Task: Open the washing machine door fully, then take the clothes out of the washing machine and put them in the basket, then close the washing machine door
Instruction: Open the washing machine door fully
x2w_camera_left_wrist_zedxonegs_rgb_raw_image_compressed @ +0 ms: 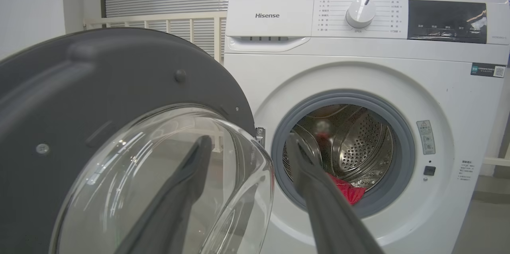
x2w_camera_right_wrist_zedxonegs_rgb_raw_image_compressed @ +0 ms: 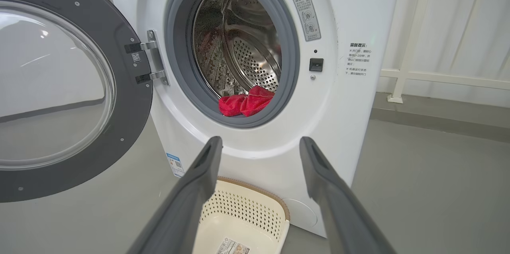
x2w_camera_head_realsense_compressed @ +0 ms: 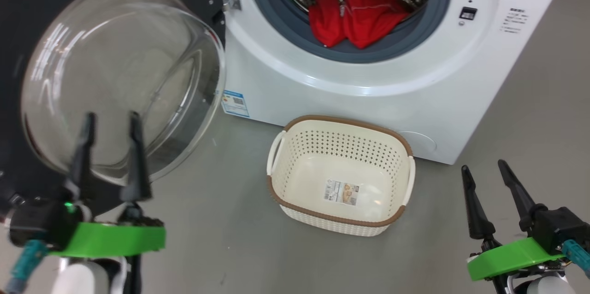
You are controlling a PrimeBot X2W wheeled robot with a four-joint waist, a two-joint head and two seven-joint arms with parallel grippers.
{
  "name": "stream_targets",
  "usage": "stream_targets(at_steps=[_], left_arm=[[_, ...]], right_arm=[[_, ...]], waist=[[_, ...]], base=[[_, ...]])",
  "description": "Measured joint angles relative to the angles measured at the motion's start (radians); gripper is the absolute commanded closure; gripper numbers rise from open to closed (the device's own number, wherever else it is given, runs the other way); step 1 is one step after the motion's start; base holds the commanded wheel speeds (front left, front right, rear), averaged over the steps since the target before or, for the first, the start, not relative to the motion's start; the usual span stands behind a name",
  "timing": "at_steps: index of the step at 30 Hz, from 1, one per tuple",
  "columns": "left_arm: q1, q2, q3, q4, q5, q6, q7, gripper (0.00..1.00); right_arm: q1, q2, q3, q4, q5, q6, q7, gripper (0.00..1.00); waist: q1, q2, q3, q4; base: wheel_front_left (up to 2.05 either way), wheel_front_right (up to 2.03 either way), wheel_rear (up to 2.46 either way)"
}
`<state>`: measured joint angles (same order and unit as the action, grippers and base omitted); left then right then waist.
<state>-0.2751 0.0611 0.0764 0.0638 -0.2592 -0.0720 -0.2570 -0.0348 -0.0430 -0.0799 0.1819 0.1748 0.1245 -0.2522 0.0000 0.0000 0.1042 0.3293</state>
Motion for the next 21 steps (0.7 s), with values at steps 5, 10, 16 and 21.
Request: stream_targets(at_steps=[5, 10, 16, 21], left_arm=[[0.031, -0.009, -0.061, 0.024, 0.012, -0.026, 0.0, 0.0], [0.031, -0.009, -0.099, 0.04, 0.007, -0.04, 0.0, 0.0], [0.035, -0.007, -0.105, 0.053, -0.007, -0.044, 0.0, 0.0], [0.069, 0.006, -0.11, 0.058, -0.006, -0.052, 0.0, 0.0]], right_arm=[[-0.014, 0.0, -0.016, -0.033, -0.009, 0.0, 0.0, 0.0], [-0.014, 0.0, -0.037, -0.071, -0.008, 0.0, 0.0, 0.0], [-0.013, 0.0, -0.039, -0.113, 0.003, 0.0, -0.003, 0.0], [-0.007, 0.0, -0.037, -0.137, 0.0, 0.0, -0.003, 0.0]], waist=[[0.0, 0.0, 0.002, -0.036], [0.0, 0.0, 0.007, -0.082], [0.0, 0.0, 0.014, -0.146], [0.0, 0.0, 0.013, -0.203]], base=[[0.0, 0.0, 0.0], [0.0, 0.0, 0.0], [0.0, 0.0, 0.0], [0.0, 0.0, 0.0]])
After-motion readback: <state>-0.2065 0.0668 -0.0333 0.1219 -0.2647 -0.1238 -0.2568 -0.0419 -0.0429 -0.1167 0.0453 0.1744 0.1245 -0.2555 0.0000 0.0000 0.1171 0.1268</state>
